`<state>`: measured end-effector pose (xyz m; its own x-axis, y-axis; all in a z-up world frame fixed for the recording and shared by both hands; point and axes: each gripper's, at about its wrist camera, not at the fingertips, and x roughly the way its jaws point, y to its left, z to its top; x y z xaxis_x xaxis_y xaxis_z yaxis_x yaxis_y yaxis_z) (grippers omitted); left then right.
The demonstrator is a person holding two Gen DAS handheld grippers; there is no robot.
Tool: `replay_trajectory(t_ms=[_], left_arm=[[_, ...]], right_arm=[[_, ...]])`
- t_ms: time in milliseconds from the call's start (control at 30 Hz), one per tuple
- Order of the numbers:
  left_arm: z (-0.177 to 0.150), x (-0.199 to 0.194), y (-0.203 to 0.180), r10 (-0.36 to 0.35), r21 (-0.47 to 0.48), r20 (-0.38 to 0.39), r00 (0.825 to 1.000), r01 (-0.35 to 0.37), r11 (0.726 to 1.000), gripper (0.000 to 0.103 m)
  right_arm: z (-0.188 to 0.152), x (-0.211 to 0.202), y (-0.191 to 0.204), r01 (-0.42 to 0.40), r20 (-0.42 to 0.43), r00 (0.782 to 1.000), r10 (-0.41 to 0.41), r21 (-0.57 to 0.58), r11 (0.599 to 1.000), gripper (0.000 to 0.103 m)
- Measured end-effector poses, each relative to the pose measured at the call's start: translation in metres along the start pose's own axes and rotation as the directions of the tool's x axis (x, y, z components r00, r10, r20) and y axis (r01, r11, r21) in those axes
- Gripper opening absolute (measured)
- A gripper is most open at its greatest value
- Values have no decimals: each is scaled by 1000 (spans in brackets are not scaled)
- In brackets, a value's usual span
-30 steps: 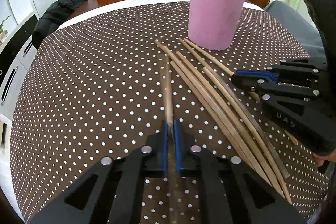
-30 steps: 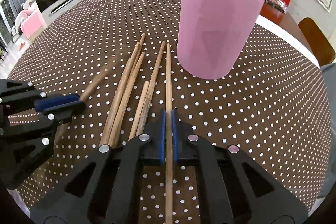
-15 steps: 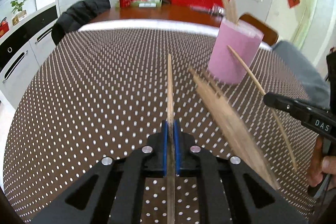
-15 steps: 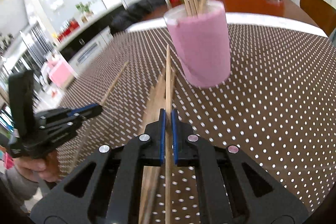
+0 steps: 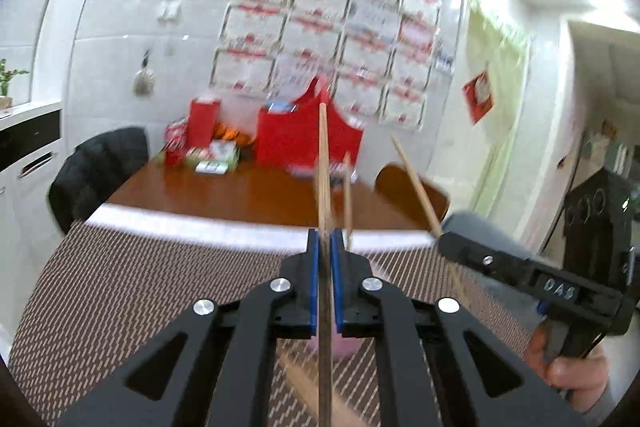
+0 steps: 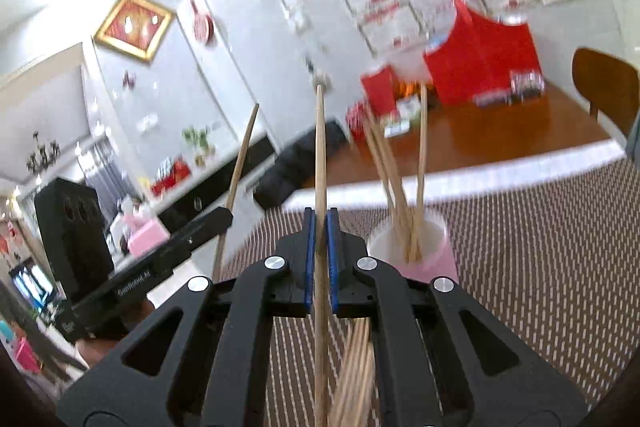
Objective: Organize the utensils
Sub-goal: 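Lift both chopsticks and open both tools over the pink cup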
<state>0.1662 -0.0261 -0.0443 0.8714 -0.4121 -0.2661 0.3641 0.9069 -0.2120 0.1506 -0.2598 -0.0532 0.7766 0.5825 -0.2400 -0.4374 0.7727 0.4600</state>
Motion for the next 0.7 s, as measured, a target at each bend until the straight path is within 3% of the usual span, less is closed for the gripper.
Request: replay_trajectory(t_ms=[167,333,467,700], left_arm=[[37,17,-13,-87,5,130,988,87,996,6],[58,43,-26,-178,6,245,953,182,983,6],[55,69,-26,-200,-12,260,945,210,978,6],[32,112,-18,-187,-56,243,952,206,977,6]], right_arm=[[39,17,0,-1,97,995,2,-11,1000,6],[69,31,-9,-26,219,975,29,-16,1000,6],[75,45,-25,-24,261,965,25,-8,1000,6],[57,73,-67,2,227,974,-12,44,999,6]])
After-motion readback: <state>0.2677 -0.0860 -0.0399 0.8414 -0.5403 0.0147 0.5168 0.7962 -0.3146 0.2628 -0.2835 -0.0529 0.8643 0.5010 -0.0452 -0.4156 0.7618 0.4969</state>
